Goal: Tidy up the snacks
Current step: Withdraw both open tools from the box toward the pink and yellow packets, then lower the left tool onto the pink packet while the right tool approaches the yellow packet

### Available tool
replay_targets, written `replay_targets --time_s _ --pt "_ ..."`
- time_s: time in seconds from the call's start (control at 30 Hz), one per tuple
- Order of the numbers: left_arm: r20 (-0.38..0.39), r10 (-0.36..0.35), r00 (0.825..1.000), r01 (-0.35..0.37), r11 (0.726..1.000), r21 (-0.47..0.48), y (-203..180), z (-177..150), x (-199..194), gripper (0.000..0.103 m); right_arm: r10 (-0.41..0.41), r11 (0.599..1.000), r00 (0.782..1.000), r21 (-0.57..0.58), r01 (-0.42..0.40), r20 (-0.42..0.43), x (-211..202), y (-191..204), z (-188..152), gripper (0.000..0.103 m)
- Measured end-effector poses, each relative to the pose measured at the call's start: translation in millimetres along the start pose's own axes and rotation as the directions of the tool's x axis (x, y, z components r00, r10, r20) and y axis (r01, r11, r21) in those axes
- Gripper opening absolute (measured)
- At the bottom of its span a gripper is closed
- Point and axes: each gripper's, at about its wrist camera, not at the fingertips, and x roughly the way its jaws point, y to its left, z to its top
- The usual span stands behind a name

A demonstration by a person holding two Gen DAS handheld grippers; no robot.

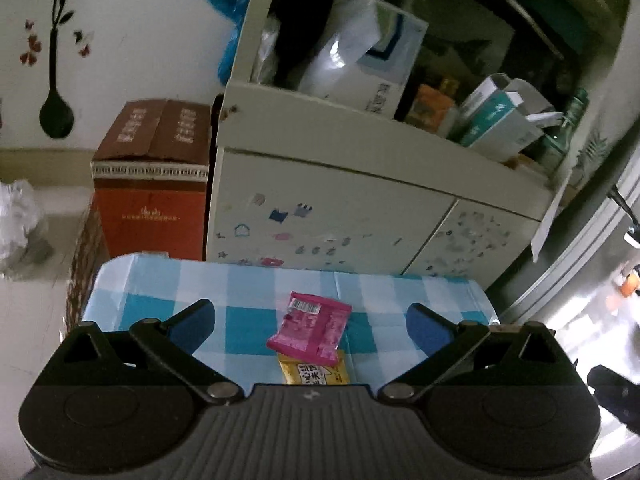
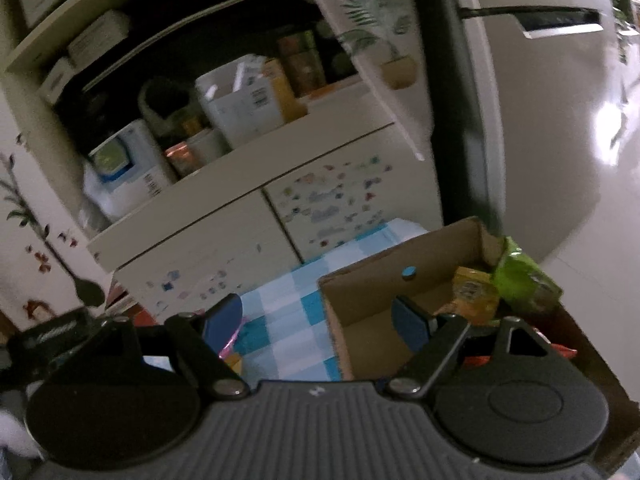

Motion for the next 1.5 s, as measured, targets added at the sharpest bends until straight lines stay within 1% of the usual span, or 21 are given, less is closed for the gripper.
replay_targets --time_s 0.13,0.27,0.37,0.47,0.63,0.83,0.93,1.2,1.3,1.4,1.5 --pt "-0.017 0.006 1.0 -0.006 1.0 0.005 1 -1 13 0.103 0.031 0.997 0.999 -0.066 -0.032 -0.004 2 14 -6 0.082" --pt "-0.048 -0.006 0.999 0.007 1.0 0.013 4 -3 30 0.103 0.062 0.991 0.998 -0.114 -0.064 -0.026 6 24 -13 0.082" --pt "-0.069 0.011 0.998 -0.009 1.0 0.028 5 -4 44 0.103 0.075 0.984 0.996 -0.157 -0.082 -0.048 10 33 -19 0.082" --pt "-0.081 0.021 0.997 -0.016 0.998 0.059 4 -4 54 0.103 0.093 0.973 0.993 -0.203 -0.106 -0.072 14 43 -26 0.082" --pt "-0.102 0.004 0.995 0.008 0.993 0.12 -1 -3 71 0.103 0.111 0.952 0.986 -0.271 -0.141 -0.122 25 59 -41 0.082" --pt "-0.163 -0.016 0.987 0.04 0.988 0.15 -3 -4 96 0.103 0.104 0.936 0.977 -0.313 -0.158 -0.184 36 70 -58 0.082" --pt "-0.184 0.004 0.983 0.029 0.984 0.178 -3 -7 110 0.103 0.104 0.928 0.974 -0.331 -0.168 -0.2 38 73 -63 0.082" --pt "-0.227 0.003 0.974 0.044 0.978 0.203 -3 -10 140 0.103 0.091 0.92 0.965 -0.349 -0.177 -0.247 53 80 -75 0.082" --pt "-0.247 -0.018 0.969 0.072 0.975 0.212 -2 -11 149 0.103 0.076 0.914 0.962 -0.367 -0.172 -0.261 60 82 -80 0.082" --pt "-0.257 -0.005 0.966 0.062 0.975 0.215 -1 -11 159 0.103 0.074 0.915 0.96 -0.365 -0.174 -0.27 65 82 -82 0.082" --pt "-0.263 -0.011 0.965 0.068 0.976 0.207 0 -12 165 0.103 0.07 0.911 0.959 -0.374 -0.174 -0.275 72 86 -85 0.082"
